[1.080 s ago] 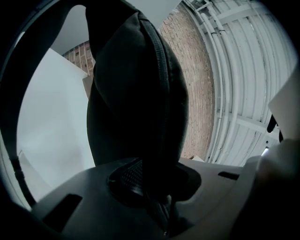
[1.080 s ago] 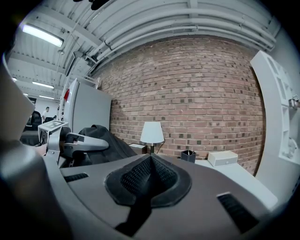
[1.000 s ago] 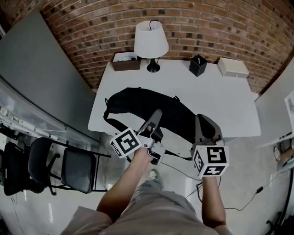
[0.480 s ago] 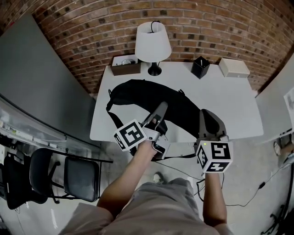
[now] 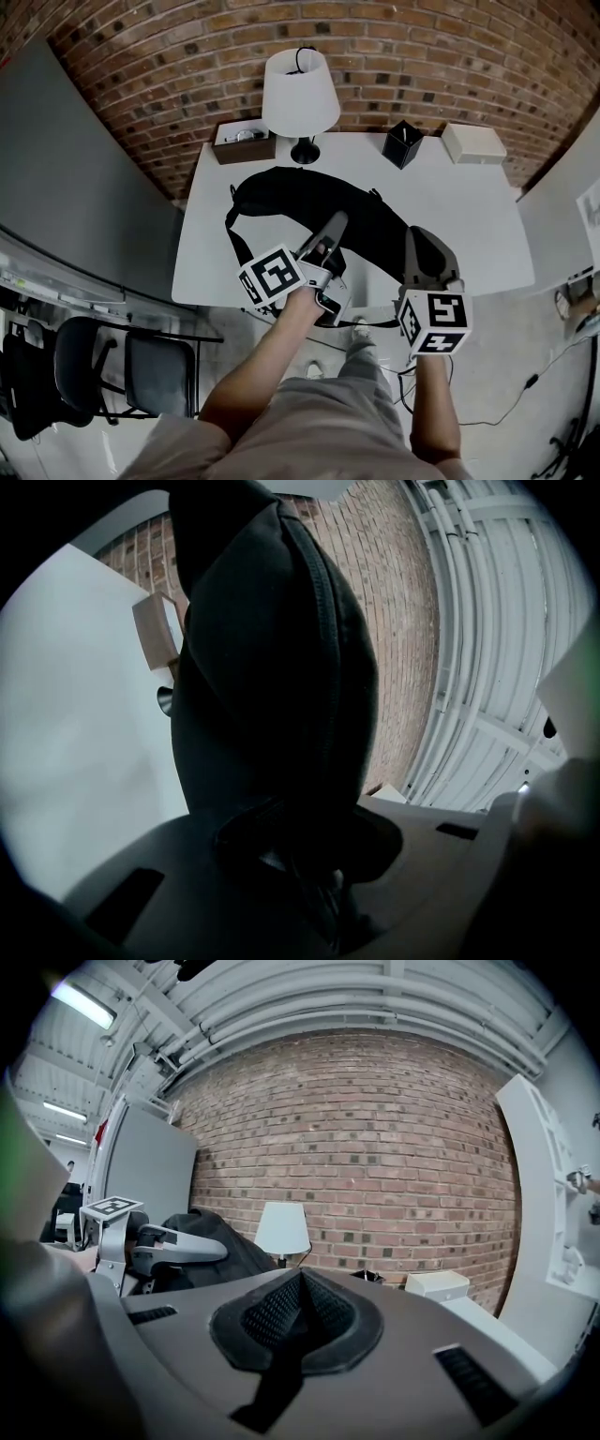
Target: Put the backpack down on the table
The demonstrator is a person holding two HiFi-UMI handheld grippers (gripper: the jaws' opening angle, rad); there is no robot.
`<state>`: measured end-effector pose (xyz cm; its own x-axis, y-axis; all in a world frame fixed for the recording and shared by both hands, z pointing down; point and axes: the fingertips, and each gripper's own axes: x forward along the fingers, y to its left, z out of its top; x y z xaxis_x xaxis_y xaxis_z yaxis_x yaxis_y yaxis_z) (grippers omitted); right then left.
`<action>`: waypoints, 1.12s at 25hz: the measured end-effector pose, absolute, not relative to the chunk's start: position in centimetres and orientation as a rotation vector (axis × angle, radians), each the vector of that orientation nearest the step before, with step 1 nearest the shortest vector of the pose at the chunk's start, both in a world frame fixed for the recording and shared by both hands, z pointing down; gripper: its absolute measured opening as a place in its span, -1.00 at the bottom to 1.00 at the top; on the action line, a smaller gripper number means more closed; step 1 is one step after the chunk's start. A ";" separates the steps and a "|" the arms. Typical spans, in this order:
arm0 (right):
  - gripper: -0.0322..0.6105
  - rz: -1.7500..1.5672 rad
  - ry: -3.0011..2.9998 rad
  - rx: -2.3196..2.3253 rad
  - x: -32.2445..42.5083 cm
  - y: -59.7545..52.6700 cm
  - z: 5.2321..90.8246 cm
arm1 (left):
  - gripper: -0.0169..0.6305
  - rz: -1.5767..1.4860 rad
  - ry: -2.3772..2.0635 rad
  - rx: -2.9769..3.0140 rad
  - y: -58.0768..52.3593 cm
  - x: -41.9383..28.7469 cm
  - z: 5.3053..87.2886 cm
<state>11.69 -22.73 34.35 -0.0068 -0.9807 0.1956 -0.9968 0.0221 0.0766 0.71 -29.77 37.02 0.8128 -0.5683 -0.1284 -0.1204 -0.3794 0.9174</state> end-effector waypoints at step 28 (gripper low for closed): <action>-0.90 0.229 -2.162 1.922 23.6 -34.3 38.9 | -0.75 -0.547 -0.623 1.803 -42.1 13.7 44.5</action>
<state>23.62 -34.28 38.94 -0.1066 -0.9541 0.2797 -0.9915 0.1229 0.0414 13.66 -42.08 44.47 0.7554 -0.6522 -0.0634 -0.1478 -0.2639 0.9532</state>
